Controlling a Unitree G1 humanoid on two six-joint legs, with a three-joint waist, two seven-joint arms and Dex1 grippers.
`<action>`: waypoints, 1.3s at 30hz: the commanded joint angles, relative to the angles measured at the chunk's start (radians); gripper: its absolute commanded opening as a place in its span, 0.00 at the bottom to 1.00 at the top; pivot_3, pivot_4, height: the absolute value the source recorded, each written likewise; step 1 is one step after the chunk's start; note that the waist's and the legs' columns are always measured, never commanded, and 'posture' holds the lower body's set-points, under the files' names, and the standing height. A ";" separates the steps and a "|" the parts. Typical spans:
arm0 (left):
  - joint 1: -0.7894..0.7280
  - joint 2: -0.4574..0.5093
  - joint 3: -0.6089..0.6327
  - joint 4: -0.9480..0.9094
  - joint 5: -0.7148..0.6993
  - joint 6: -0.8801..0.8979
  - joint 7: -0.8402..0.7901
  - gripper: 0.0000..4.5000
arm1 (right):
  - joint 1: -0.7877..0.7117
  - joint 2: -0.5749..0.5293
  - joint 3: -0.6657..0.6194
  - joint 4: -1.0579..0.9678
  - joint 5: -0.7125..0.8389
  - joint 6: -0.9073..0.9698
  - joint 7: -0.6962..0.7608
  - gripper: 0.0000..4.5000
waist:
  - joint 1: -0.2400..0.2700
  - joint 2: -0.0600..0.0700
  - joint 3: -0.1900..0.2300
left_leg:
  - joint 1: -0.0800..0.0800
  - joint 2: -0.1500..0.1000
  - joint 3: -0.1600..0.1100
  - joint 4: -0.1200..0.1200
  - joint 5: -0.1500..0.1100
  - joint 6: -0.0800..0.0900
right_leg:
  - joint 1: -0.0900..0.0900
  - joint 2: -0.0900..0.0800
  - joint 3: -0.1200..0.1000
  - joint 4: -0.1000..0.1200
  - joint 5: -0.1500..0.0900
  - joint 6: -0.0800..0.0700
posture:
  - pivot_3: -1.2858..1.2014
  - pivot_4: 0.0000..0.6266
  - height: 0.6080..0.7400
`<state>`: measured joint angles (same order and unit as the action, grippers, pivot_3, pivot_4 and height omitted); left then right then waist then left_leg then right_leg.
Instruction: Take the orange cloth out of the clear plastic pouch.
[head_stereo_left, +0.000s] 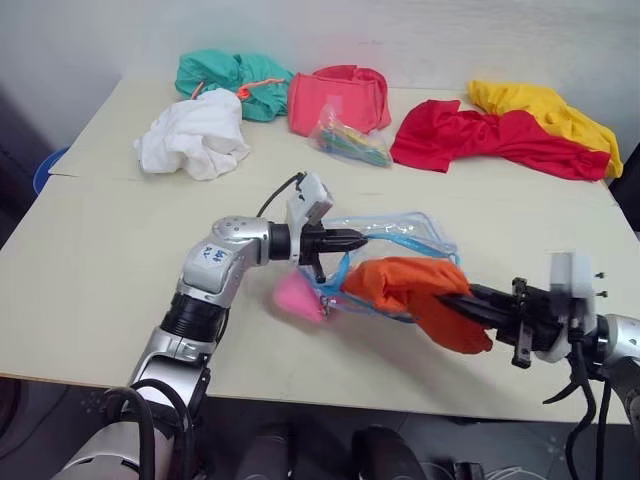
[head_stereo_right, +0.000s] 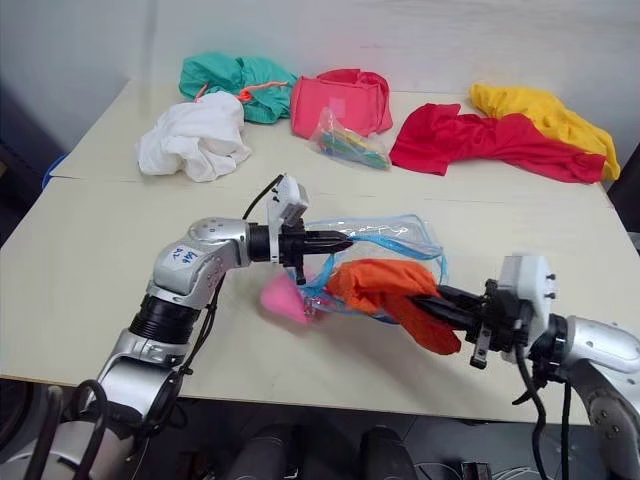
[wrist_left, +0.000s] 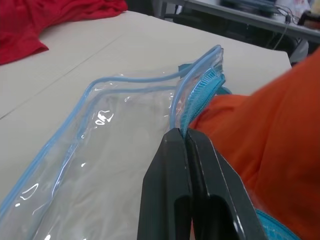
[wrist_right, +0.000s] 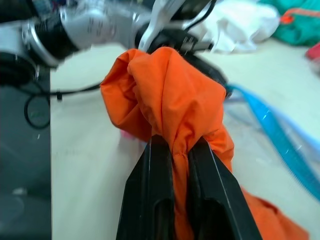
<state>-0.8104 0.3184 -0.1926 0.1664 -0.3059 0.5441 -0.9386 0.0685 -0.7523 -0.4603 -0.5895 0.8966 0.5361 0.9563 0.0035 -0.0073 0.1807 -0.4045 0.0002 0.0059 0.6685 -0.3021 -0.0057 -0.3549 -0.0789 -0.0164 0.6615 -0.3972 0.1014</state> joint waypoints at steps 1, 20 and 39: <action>-0.006 0.026 -0.009 0.009 0.043 -0.081 -0.012 0.00 | 0.002 -0.044 -0.157 -0.002 0.147 0.053 -0.049 0.01 | 0.000 0.000 0.000 | 0.000 0.000 0.000 0.000 0.000 0.000 | 0.000 0.000 0.000 0.000 0.000 0.000 | 0.52 0.24 1.00; 0.000 0.188 0.001 0.131 0.101 -0.485 -0.270 0.00 | -0.179 -0.339 -0.112 0.928 -0.682 -1.051 0.111 0.01 | -0.008 0.000 0.000 | 0.001 0.001 0.007 -0.001 0.001 0.003 | -0.001 0.000 0.003 -0.001 0.000 0.000 | 0.52 0.24 1.00; 0.146 0.260 0.142 -0.067 -0.145 -0.251 -0.327 0.39 | 0.234 -0.197 -0.103 0.488 -0.210 -0.538 0.161 0.96 | -0.007 0.001 0.000 | 0.001 0.003 0.004 0.000 0.001 0.003 | 0.000 -0.001 0.003 -0.001 0.000 0.000 | 0.52 0.24 1.00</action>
<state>-0.6772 0.5288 -0.1328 0.1796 -0.3656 0.1857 -1.2705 0.2713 -0.9199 -0.4707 0.0553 0.5208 -0.1670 1.1396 -0.0033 -0.0063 0.1802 -0.4037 0.0029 0.0098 0.6683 -0.3013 -0.0029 -0.3546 -0.0794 -0.0133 0.6608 -0.3972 0.1014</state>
